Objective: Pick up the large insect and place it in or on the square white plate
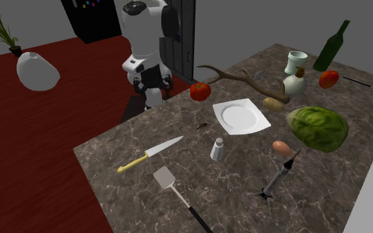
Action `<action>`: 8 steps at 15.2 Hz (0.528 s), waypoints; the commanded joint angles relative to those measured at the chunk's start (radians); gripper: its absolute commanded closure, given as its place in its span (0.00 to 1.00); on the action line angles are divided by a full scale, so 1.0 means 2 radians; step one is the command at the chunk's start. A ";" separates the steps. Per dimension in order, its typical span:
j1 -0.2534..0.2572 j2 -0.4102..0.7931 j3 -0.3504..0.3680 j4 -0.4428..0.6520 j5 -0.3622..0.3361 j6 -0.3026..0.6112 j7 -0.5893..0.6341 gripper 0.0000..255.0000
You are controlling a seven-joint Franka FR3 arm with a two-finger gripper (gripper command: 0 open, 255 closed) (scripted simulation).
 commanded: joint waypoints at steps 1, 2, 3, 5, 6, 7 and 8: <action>0.006 0.007 0.028 -0.004 0.007 0.013 0.027 0.00; 0.008 0.014 0.042 -0.006 0.010 0.022 0.040 0.00; 0.010 0.022 0.056 -0.007 0.013 0.030 0.053 0.00; 0.014 0.041 0.084 -0.006 0.018 0.047 0.080 0.00; 0.015 0.051 0.098 -0.005 0.019 0.056 0.094 0.00; 0.016 0.062 0.113 -0.003 0.020 0.065 0.107 0.00; 0.016 0.074 0.127 0.000 0.020 0.073 0.121 0.00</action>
